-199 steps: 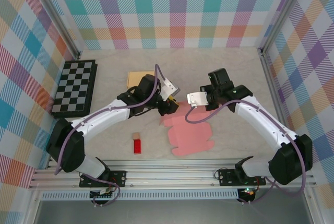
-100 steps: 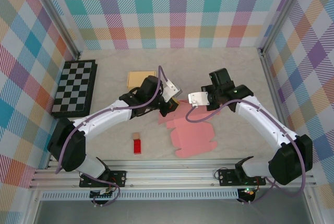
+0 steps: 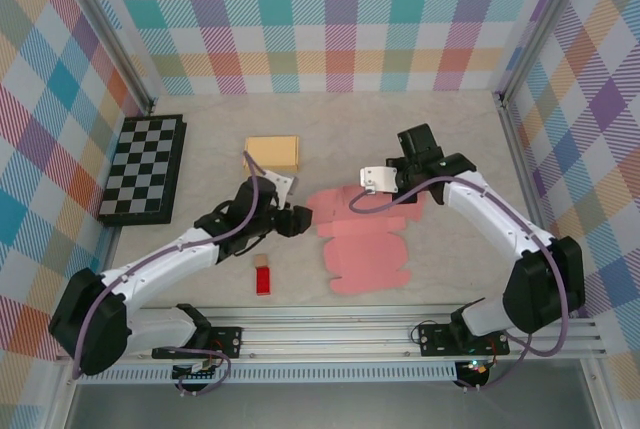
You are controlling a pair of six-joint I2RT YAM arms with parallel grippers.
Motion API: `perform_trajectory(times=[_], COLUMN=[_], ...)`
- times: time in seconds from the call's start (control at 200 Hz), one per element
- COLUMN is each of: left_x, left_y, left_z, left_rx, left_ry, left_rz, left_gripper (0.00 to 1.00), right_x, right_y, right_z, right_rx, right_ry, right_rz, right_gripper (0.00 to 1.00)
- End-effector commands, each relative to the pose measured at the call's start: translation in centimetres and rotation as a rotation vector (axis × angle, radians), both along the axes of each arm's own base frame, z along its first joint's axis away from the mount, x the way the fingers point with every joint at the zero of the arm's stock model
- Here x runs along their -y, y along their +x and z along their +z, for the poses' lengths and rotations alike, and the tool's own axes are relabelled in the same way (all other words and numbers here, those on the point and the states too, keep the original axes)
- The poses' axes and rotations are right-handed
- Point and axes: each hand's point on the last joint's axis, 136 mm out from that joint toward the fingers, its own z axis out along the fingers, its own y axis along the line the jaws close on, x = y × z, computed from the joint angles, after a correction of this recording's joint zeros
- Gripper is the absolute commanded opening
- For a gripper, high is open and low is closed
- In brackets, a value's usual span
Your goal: Fold the paper box
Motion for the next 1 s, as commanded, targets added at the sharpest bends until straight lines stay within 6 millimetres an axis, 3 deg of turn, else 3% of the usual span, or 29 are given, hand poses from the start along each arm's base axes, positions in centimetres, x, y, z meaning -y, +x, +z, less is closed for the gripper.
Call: perform_trajectory(times=[0.0, 0.13, 0.23, 0.445, 0.69, 0.85, 0.995], left_x=[0.0, 0.5, 0.0, 0.8, 2.9, 5.4, 5.8], left_y=[-1.1, -1.5, 0.2, 4.2, 6.0, 5.4, 5.4], left_z=[-2.3, -5.2, -6.8, -7.8, -5.6, -3.3, -3.1], left_rx=[-0.157, -0.220, -0.202, -0.147, -0.079, -0.062, -0.060], left_ry=[-0.153, -0.190, -0.087, -0.002, -0.058, -0.167, -0.176], left_rz=[0.119, 0.142, 0.178, 0.207, 0.153, 0.038, 0.022], left_gripper=[0.58, 0.51, 0.48, 0.48, 0.51, 0.54, 0.57], right_x=[-0.4, -0.5, -0.1, -0.9, -1.3, -1.4, -1.9], right_y=[1.9, 2.7, 3.5, 2.1, 1.0, 1.1, 0.7], right_z=[0.9, 0.6, 0.4, 1.0, 0.8, 1.0, 1.2], right_rx=[0.016, 0.002, 0.036, 0.018, -0.005, -0.010, -0.022], right_ry=[0.039, 0.053, 0.040, 0.111, 0.146, 0.155, 0.181], right_rz=[-0.085, -0.137, -0.174, -0.136, -0.114, -0.124, -0.116], right_gripper=[0.00, 0.00, 0.00, 0.00, 0.00, 0.00, 0.00])
